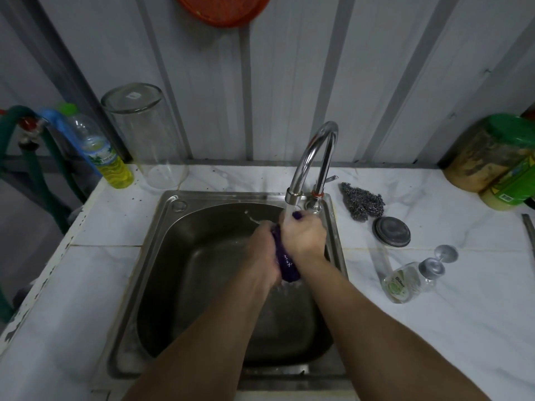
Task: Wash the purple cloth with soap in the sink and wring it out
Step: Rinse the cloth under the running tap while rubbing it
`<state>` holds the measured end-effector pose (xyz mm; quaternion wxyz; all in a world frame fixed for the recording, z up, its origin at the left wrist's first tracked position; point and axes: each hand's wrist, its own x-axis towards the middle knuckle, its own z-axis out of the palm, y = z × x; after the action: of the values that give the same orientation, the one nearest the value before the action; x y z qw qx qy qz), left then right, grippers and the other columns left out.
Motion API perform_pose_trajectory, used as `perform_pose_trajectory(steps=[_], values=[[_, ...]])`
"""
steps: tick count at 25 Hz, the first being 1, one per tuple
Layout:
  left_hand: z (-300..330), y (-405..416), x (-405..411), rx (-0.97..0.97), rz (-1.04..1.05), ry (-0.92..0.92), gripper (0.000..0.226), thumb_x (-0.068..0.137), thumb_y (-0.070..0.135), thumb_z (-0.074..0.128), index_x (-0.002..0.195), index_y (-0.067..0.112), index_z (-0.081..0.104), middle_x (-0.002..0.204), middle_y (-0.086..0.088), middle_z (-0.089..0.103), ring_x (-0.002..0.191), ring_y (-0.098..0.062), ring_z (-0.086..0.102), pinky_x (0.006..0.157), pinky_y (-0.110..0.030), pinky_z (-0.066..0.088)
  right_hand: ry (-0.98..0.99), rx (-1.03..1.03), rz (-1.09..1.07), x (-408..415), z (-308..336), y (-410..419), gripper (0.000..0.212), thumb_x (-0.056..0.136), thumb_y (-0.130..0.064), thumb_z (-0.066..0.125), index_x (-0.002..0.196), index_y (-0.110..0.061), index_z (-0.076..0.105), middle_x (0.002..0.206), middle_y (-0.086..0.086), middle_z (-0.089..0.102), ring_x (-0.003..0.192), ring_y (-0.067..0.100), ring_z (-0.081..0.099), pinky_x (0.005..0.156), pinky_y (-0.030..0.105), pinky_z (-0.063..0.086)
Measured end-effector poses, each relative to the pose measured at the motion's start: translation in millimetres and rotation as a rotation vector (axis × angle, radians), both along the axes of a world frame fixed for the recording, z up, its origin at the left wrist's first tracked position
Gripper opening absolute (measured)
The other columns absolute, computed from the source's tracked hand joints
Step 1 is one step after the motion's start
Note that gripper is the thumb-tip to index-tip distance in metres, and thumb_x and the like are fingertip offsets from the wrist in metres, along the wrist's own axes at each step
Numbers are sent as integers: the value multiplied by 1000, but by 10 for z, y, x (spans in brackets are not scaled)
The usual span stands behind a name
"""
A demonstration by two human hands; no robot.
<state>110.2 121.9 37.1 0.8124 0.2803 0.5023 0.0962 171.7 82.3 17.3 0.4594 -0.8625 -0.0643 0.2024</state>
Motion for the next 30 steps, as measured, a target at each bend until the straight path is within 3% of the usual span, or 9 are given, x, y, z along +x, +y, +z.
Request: perform_pose_trajectory(steps=[2, 4, 6, 12, 15, 18, 23, 27, 30], values=[[-9, -57, -12, 11, -52, 19, 29, 96, 25, 47, 85, 9, 68, 80, -14, 67, 77, -28, 67, 77, -39, 57, 110, -27, -57, 106, -104, -9, 32, 94, -39, 56, 78, -12, 63, 80, 9, 66, 60, 14, 55, 62, 24, 46], [-31, -72, -41, 31, -45, 14, 27, 95, 27, 48, 89, 8, 67, 81, -14, 66, 79, -29, 66, 85, -43, 55, 262, 121, -93, 136, -220, -36, 35, 92, -46, 55, 85, -15, 68, 84, 7, 71, 73, 21, 65, 79, 35, 54], [-68, 39, 44, 71, 26, 78, 30, 94, 30, 51, 96, 5, 68, 84, -12, 68, 80, -27, 68, 85, -41, 56, 387, 273, -80, 0, -230, -84, 35, 95, -50, 53, 90, -18, 67, 76, 2, 69, 75, 21, 68, 78, 39, 56], [-179, 300, 51, 150, -10, 163, 31, 97, 36, 51, 86, 10, 61, 75, -9, 63, 69, -20, 61, 64, -33, 47, -204, 278, -58, -775, -152, -186, 42, 87, -60, 50, 71, -23, 61, 68, -1, 66, 68, 18, 65, 69, 39, 55], [-183, 97, -24, 91, -23, 84, 28, 94, 32, 56, 75, 12, 61, 69, -9, 64, 63, -22, 63, 66, -35, 57, -126, 141, -60, -409, -124, -50, 48, 92, -58, 45, 77, -19, 68, 71, 1, 70, 69, 19, 67, 69, 34, 52], [-188, 36, -25, 127, -44, 113, 24, 91, 27, 56, 90, 7, 70, 94, -20, 73, 83, -30, 69, 86, -46, 57, -84, -23, -74, -57, -211, 8, 55, 100, -52, 40, 88, -8, 71, 88, 13, 73, 81, 29, 67, 77, 31, 48], [-130, 36, -114, 36, -33, 62, 29, 99, 43, 49, 97, 16, 60, 103, -14, 66, 97, -34, 65, 96, -54, 50, -60, -151, -26, 52, -256, -28, 64, 101, -58, 34, 102, -4, 68, 97, 14, 67, 89, 32, 63, 76, 32, 43], [-233, 245, -185, 45, 90, 72, 30, 100, 48, 47, 102, 20, 57, 100, -12, 69, 93, -31, 68, 95, -49, 54, 422, 316, -193, 126, -180, -15, 64, 89, -69, 51, 109, -10, 70, 103, 15, 75, 92, 35, 73, 85, 50, 61], [-312, 290, -211, 230, -84, 314, 34, 102, 39, 46, 110, 9, 62, 94, -13, 64, 93, -24, 62, 85, -39, 52, 501, 461, -134, 123, -120, -9, 55, 89, -63, 59, 105, -12, 71, 99, 17, 77, 91, 36, 75, 88, 54, 60]])
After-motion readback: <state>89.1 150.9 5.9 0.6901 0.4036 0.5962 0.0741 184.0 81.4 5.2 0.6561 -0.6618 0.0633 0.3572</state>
